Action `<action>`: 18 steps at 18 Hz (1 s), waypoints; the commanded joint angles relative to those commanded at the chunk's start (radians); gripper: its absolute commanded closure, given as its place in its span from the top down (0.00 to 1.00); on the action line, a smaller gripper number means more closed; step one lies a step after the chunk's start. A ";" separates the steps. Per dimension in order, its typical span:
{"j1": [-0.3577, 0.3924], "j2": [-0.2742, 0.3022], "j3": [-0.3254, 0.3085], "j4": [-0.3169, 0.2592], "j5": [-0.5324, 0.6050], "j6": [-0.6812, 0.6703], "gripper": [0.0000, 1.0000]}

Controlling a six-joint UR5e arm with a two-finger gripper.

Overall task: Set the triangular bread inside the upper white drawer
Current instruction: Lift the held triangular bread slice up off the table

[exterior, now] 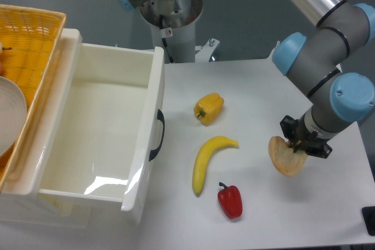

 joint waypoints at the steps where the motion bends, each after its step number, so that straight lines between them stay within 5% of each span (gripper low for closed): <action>1: 0.000 0.000 0.000 0.000 0.000 0.000 0.00; 7: -0.003 0.032 -0.002 0.002 -0.015 -0.009 0.00; 18: -0.080 0.244 -0.057 -0.011 -0.181 -0.222 0.00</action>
